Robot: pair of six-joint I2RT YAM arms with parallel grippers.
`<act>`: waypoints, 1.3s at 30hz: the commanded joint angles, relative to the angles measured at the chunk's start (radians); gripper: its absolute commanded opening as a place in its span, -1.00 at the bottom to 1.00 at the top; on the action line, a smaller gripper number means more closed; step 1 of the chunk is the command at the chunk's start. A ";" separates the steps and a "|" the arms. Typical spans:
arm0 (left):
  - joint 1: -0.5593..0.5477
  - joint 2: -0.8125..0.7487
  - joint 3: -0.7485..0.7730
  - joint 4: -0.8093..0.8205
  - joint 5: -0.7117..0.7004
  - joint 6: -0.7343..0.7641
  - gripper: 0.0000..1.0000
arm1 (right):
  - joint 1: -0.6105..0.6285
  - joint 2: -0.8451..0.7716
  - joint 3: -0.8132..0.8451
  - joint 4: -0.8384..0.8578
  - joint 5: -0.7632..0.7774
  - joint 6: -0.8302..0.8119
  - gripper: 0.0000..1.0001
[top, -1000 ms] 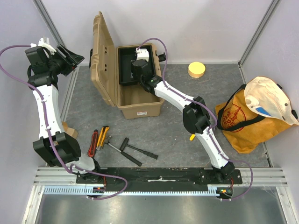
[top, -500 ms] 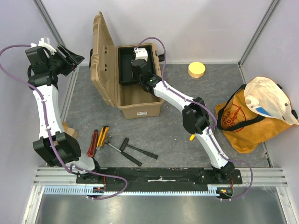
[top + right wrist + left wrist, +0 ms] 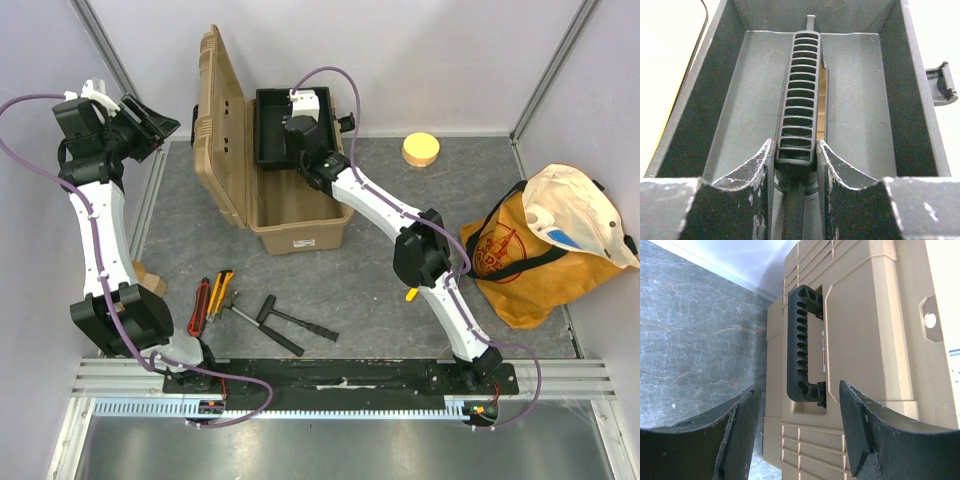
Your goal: Pack the tool kit
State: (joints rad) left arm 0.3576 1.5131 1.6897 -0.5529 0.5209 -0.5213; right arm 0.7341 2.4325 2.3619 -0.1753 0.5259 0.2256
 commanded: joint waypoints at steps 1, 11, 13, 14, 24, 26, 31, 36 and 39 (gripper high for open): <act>0.000 -0.027 0.042 0.001 -0.016 0.035 0.38 | -0.006 -0.183 0.048 0.115 0.063 -0.046 -1.00; -0.009 -0.057 0.048 0.001 0.007 0.023 0.38 | -0.058 -0.433 -0.188 0.138 0.152 -0.111 -1.00; -0.012 -0.060 0.053 0.001 0.014 0.021 0.38 | -0.087 -0.498 -0.272 0.135 0.166 -0.115 -1.00; -0.014 -0.062 0.056 -0.001 0.019 0.020 0.38 | -0.102 -0.535 -0.326 0.134 0.164 -0.115 -1.00; -0.023 -0.042 0.073 -0.008 0.031 0.020 0.38 | -0.265 -0.842 -0.797 -0.026 0.085 0.050 -1.00; -0.026 -0.037 0.077 -0.008 0.033 0.020 0.38 | -0.272 -0.872 -0.883 -0.039 0.082 0.081 -1.00; -0.025 -0.031 0.084 -0.013 0.036 0.018 0.38 | -0.292 -0.882 -1.062 -0.072 0.080 0.213 -1.00; -0.026 -0.037 0.087 -0.018 0.030 0.024 0.38 | -0.300 -0.889 -1.193 -0.075 0.100 0.336 -1.00; -0.026 -0.037 0.087 -0.019 0.030 0.023 0.38 | -0.303 -0.886 -1.234 -0.049 0.111 0.345 -1.00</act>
State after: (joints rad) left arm 0.3344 1.4902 1.7363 -0.5766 0.5335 -0.5213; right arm 0.4263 1.5883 1.1568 -0.3099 0.6018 0.4896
